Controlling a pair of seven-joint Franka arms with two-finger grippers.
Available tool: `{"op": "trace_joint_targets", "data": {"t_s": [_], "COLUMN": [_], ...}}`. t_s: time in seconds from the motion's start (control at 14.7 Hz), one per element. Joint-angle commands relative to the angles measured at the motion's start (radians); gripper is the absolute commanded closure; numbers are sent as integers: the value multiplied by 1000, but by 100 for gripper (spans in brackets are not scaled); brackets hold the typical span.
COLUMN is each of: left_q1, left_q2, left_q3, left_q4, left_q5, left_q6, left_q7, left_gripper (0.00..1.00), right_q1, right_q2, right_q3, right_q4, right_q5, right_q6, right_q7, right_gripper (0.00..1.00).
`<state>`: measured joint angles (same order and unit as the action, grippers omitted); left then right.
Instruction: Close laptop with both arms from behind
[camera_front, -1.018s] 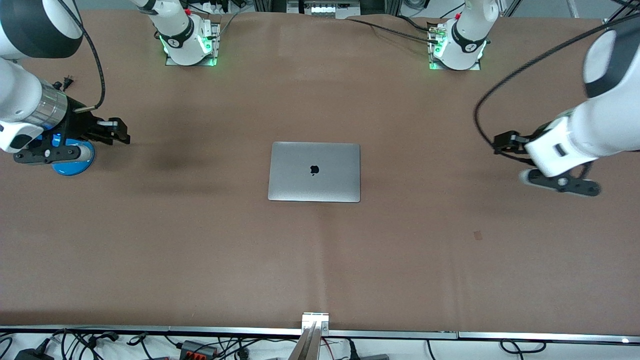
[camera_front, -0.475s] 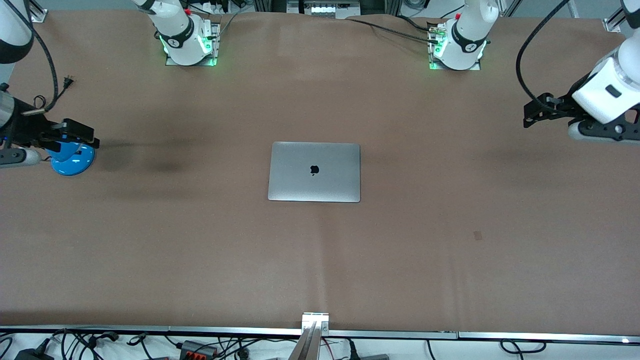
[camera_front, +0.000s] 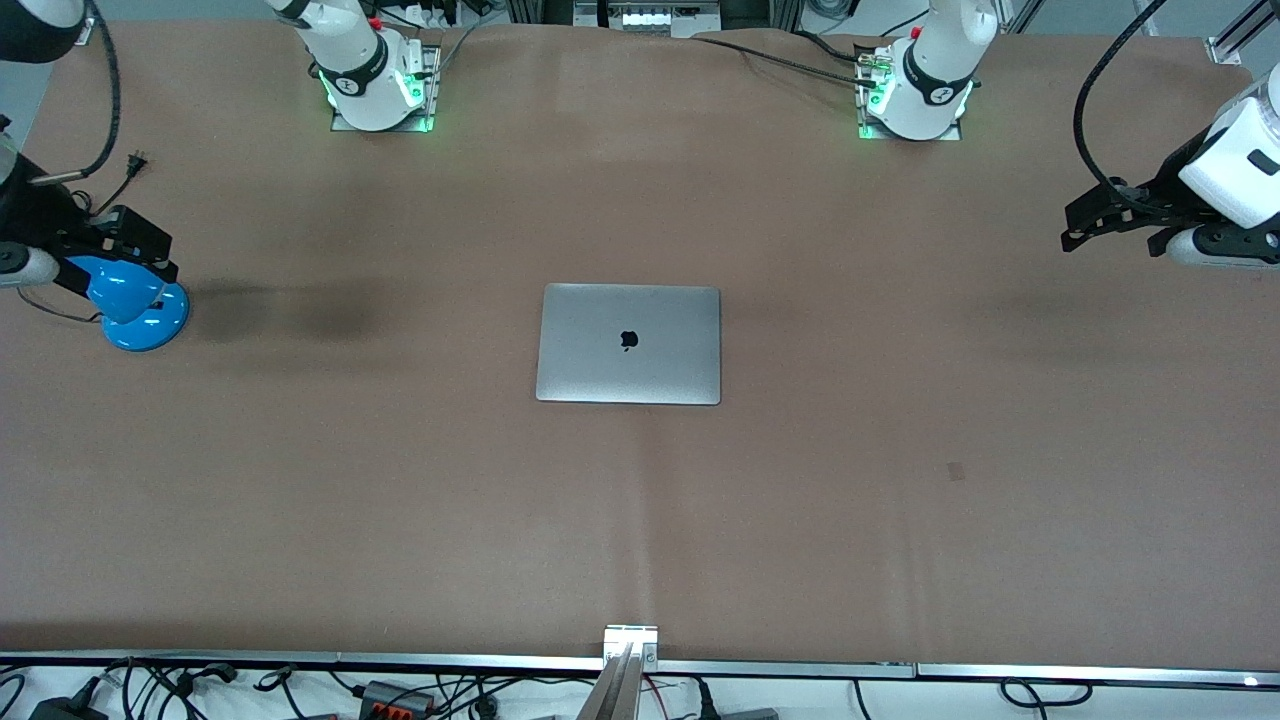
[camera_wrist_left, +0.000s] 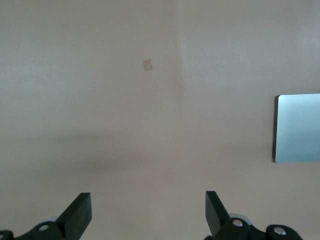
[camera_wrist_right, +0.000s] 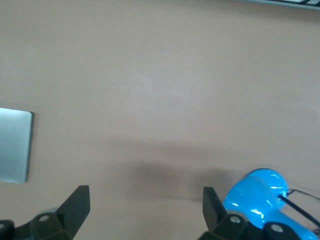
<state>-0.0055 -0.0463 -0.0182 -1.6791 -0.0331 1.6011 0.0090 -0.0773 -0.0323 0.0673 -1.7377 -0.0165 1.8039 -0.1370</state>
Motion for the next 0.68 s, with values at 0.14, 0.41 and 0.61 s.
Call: {"op": "trace_joint_targets", "data": {"t_s": [0.14, 0.41, 0.61], "left_q1": [4, 4, 4], "left_q2": [-14, -11, -10], "left_q3": [0, 0, 3], "left_q4": [2, 4, 4], "left_q5": [-16, -16, -16], "left_q6": [-29, -30, -30], "left_q7": [9, 9, 9], "left_gripper": [0, 0, 0], "right_q1": [-116, -114, -110], "right_q2": [-61, -37, -34], "right_q3": [114, 109, 109], "right_q4": [-78, -66, -62], "right_q5": [-20, -10, -10], "right_q6": [26, -4, -9], "right_q7": [-3, -6, 0], "right_gripper": [0, 0, 0]}}
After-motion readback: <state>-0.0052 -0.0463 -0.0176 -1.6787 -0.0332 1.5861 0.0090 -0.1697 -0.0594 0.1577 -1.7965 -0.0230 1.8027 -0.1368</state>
